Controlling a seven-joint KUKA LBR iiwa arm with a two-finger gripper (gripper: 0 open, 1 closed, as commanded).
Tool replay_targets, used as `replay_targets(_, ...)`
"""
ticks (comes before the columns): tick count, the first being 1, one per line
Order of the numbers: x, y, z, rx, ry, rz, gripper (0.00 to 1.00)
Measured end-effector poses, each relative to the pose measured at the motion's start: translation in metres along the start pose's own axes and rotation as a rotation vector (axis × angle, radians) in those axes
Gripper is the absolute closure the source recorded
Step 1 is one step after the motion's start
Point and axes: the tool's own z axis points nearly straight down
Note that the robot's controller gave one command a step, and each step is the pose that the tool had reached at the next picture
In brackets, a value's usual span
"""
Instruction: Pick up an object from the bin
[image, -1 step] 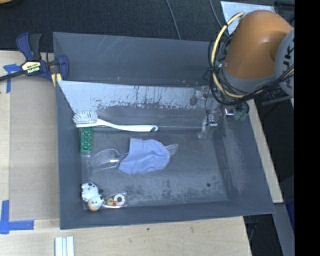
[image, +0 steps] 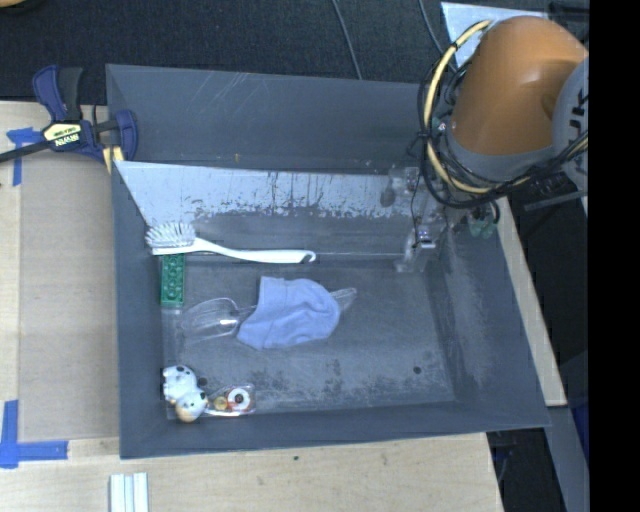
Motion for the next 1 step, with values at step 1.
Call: replay_targets(1,0.035,0.0655,0.134,0.0,-0.003,-0.132,0.0)
